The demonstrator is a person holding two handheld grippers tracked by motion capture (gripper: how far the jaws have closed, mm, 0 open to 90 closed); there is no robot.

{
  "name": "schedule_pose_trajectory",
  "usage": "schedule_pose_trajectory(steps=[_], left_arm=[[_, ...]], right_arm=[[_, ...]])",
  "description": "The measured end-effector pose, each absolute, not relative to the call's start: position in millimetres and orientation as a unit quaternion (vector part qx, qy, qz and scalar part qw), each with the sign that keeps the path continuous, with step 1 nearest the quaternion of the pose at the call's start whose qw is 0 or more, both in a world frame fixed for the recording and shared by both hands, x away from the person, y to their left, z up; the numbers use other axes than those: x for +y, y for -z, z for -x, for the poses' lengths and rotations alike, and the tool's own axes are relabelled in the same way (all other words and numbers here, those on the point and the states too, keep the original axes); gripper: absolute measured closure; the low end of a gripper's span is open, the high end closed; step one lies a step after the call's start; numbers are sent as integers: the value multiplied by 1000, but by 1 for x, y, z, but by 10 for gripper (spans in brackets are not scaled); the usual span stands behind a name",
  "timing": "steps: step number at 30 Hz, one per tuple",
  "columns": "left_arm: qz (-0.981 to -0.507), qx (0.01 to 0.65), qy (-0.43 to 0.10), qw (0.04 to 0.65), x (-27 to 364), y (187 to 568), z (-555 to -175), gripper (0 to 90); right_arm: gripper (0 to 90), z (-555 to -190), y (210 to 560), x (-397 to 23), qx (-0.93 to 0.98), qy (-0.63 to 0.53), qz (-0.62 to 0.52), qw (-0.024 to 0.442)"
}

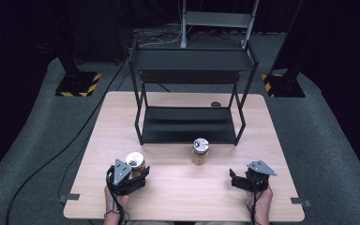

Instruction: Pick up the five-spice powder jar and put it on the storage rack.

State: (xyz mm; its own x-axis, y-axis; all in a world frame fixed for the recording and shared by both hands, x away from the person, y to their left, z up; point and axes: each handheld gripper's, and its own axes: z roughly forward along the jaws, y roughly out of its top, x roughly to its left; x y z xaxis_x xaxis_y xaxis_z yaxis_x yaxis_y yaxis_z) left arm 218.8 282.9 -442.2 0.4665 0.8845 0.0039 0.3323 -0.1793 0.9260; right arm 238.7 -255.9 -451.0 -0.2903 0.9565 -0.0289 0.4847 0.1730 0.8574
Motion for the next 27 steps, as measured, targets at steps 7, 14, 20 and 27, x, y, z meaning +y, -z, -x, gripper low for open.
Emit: schedule_pose_trajectory(steps=[7,14,20,27], left_arm=[[-712,428,-289,476,281,442,-224,317],[-714,427,-288,475,280,441,-230,316],[-716,425,-288,473,278,441,-234,316],[-716,425,-286,473,276,441,-239,316]], right_arm=[[14,-239,451,-256,704,-388,-512,304],[14,-239,451,-256,703,-388,-512,304],[14,-239,451,-256,704,-388,-512,304],[13,-239,451,-256,704,-388,-511,304]])
